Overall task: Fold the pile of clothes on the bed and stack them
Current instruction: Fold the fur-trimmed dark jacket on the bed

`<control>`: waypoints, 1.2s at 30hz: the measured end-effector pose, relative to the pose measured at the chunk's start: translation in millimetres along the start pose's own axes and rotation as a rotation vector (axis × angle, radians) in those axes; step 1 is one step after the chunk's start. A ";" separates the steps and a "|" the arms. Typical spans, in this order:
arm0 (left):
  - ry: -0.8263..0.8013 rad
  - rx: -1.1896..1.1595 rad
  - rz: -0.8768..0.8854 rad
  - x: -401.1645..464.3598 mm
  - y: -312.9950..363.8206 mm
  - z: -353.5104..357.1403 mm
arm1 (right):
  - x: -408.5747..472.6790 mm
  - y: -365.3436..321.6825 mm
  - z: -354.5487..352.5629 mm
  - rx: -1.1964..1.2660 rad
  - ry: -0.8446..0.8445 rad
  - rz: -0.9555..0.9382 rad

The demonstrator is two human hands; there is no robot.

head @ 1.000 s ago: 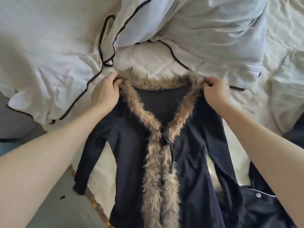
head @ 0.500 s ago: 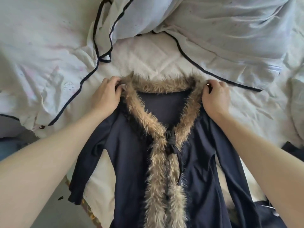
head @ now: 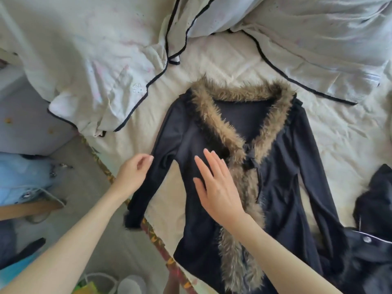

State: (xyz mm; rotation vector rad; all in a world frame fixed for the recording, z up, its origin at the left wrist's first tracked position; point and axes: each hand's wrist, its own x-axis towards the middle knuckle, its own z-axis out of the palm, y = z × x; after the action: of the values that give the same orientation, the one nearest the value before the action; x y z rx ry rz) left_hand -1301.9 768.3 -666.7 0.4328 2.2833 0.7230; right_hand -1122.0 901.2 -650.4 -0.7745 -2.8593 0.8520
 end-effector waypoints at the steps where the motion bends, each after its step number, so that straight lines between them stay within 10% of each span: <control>1: -0.030 -0.036 -0.011 -4.3 -6.3 1.3 | -1.5 -2.0 8.0 -0.014 -0.051 0.015; 11: 0.052 -0.823 -0.203 6.9 -30.0 -68.9 | -16.9 6.9 39.2 -0.250 -0.269 0.086; 16: 0.080 -0.040 0.091 23.5 -34.0 -86.2 | -16.2 5.9 43.0 -0.309 -0.311 0.120; 24: -0.189 0.200 -0.079 10.5 -79.2 -94.4 | -12.9 3.7 41.8 -0.316 -0.336 0.142; 30: 0.119 0.196 0.155 -8.4 -31.3 -103.6 | -13.7 -4.8 32.2 -0.322 -0.342 0.153; 36: 0.058 -0.128 0.377 -44.0 75.9 -68.2 | -31.7 -21.1 -1.2 -0.245 -0.014 0.104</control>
State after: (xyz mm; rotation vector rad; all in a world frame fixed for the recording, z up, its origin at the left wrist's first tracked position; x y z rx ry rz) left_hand -1311.2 781.2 -556.7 0.8022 2.2156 1.0735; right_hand -1103.6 871.3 -635.6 -0.9524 -2.9948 0.5225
